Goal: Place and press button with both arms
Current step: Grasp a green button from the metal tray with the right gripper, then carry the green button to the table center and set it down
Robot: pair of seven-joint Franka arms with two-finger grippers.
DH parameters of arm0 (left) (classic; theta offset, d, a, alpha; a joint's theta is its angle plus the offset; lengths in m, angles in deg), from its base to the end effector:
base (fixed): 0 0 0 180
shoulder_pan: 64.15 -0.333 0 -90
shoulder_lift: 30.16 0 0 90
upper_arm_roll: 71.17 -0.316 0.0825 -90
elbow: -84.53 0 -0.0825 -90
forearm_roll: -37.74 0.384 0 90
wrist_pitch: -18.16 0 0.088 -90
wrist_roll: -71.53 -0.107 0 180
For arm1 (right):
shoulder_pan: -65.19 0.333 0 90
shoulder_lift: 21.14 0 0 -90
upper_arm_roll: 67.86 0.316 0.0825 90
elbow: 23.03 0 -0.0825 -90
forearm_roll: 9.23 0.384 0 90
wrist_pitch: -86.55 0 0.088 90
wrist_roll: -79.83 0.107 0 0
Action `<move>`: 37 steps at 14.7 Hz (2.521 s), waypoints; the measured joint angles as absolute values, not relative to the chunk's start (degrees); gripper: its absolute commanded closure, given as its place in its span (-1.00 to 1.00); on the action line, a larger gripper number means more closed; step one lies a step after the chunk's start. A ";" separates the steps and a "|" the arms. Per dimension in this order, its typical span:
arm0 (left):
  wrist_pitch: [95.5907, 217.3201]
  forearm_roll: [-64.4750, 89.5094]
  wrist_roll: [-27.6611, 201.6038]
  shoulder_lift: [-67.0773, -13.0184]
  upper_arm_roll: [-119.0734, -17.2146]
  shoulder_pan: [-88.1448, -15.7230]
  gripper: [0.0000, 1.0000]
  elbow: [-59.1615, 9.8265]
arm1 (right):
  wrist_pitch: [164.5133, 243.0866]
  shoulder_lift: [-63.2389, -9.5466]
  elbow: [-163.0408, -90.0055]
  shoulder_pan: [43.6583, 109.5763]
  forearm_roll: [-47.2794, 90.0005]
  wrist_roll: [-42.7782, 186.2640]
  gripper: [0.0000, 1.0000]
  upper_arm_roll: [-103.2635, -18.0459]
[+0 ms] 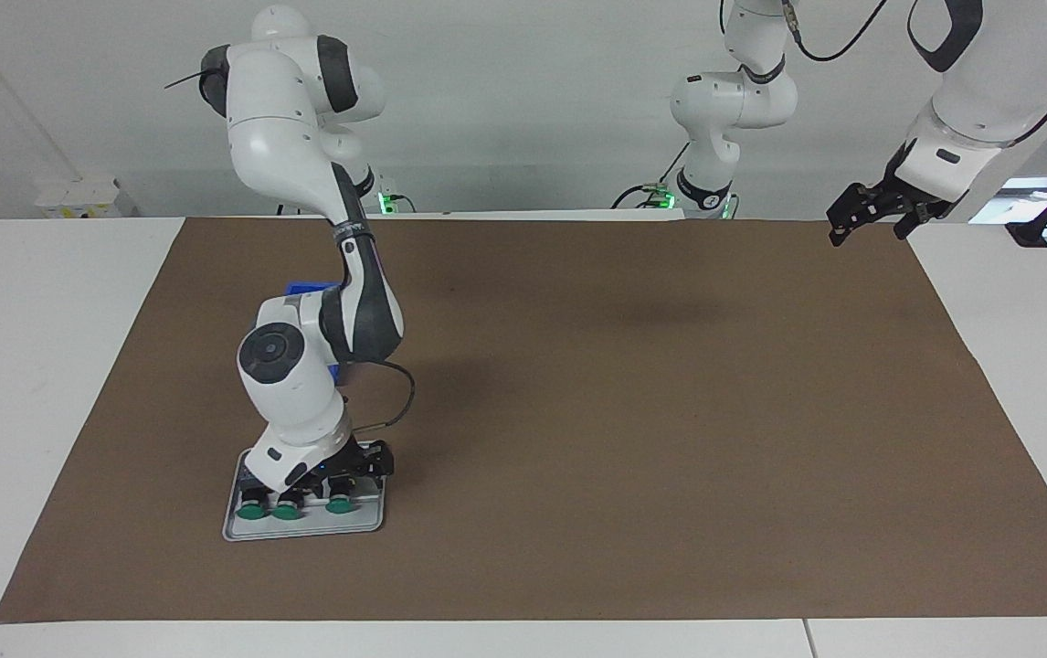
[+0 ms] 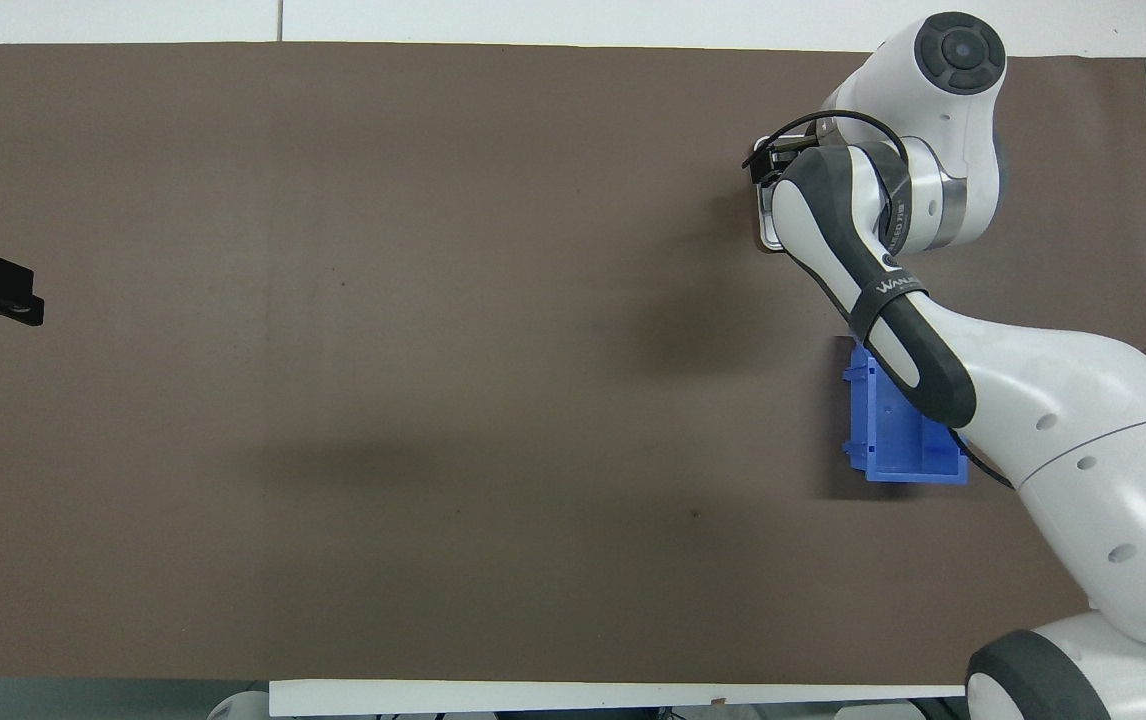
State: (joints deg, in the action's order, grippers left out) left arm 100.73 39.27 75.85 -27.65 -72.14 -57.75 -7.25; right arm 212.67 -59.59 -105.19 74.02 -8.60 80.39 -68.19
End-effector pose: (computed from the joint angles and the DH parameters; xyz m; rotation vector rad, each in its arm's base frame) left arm 0.5244 -0.0465 0.6232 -3.1007 0.0272 0.1774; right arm 0.7233 0.1093 0.3066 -3.1178 -0.2091 -0.1492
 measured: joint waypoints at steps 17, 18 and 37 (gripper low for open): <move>101.75 39.27 75.41 -27.59 -72.06 -57.42 -1.00 -7.27 | 212.98 -59.55 -107.41 72.73 -8.60 76.30 -0.24 -68.19; 101.78 39.27 75.35 -27.59 -72.02 -57.31 -1.00 -7.27 | 212.98 -59.54 -107.52 72.73 -8.60 76.28 0.15 -68.18; 101.91 39.27 75.06 -27.57 -71.67 -56.86 -1.00 -7.28 | 190.10 -42.09 -110.89 92.00 -8.01 116.57 0.97 -65.34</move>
State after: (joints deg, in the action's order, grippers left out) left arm 101.91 39.27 75.06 -27.57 -71.67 -56.86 -7.28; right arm 190.10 -42.09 -110.89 92.00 -8.01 116.57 -65.34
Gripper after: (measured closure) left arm 0.000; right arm 0.586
